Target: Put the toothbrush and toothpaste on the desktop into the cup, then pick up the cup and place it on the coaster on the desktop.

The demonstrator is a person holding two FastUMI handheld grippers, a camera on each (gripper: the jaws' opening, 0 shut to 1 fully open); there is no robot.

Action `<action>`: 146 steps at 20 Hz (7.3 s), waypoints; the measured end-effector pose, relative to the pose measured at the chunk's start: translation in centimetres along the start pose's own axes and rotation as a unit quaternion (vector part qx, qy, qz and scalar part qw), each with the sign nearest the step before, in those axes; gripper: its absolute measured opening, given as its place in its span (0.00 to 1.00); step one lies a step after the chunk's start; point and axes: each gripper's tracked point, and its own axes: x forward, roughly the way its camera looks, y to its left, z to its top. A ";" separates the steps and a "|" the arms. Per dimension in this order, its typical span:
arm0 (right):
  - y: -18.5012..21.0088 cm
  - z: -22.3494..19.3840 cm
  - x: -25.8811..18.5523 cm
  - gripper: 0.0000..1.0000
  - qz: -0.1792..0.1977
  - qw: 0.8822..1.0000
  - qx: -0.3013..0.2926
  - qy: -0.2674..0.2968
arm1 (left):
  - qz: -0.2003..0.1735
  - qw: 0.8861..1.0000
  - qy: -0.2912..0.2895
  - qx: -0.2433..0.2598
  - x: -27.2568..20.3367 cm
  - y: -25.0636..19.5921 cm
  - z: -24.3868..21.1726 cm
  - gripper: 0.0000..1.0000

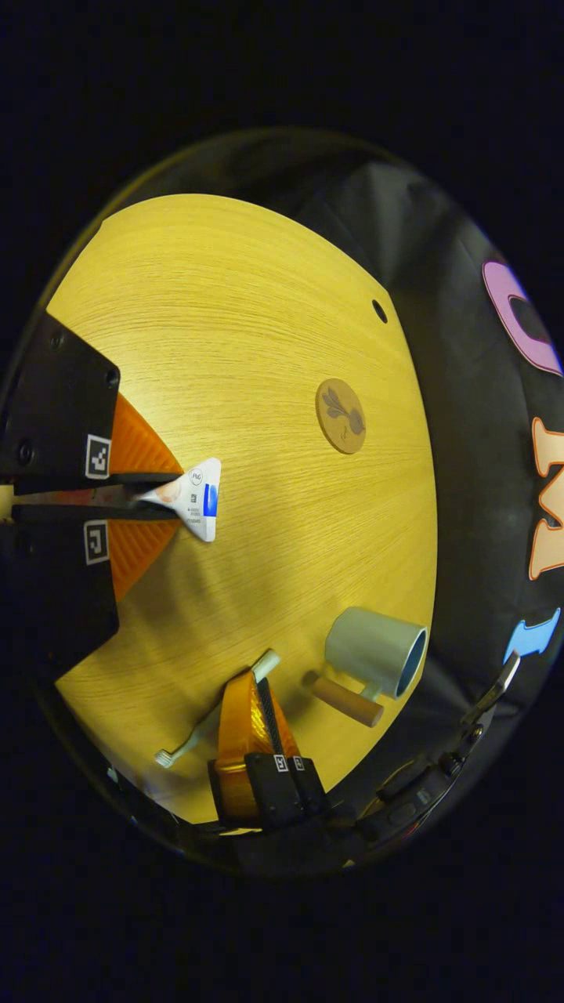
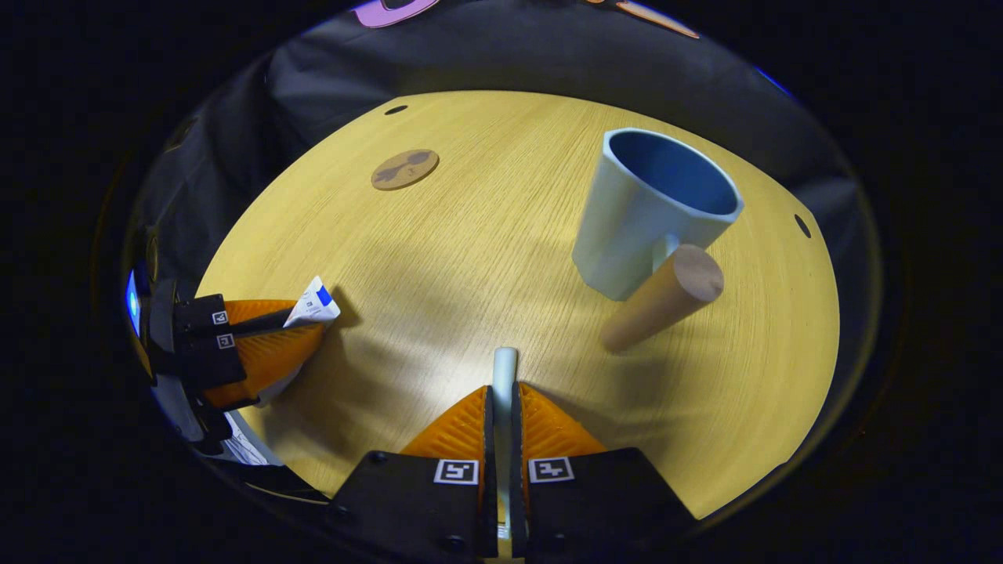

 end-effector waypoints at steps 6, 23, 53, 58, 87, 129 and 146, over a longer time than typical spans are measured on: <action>0.5 -0.1 -0.1 0.09 0.018 0.999 0.034 -0.027 | -0.019 0.999 -0.009 -0.031 -0.8 -0.8 1.8 0.03; -2.0 12.2 -10.7 0.09 0.067 0.961 0.127 -0.238 | -0.043 0.997 -0.040 -0.040 -2.5 -0.9 3.6 0.02; -11.7 26.7 -7.7 0.08 -0.031 0.904 0.141 -0.402 | 0.033 0.987 -0.070 -0.138 -4.0 0.0 4.3 0.02; -11.0 24.8 -7.2 0.12 -0.038 0.912 0.128 -0.387 | 0.027 0.988 -0.080 -0.131 -3.7 0.1 4.9 0.02; -17.8 4.6 -14.3 0.98 -0.067 0.933 0.148 -0.322 | -0.096 0.959 -0.261 -0.051 -0.9 -9.7 25.7 0.02; -19.8 2.5 -14.3 0.99 -0.041 0.943 0.137 -0.301 | -0.047 0.964 -0.250 -0.082 4.6 -14.3 24.9 0.95; -9.4 8.7 -7.9 0.98 0.008 0.989 0.120 -0.090 | 0.081 0.935 -0.343 -0.031 -8.0 2.6 20.3 0.95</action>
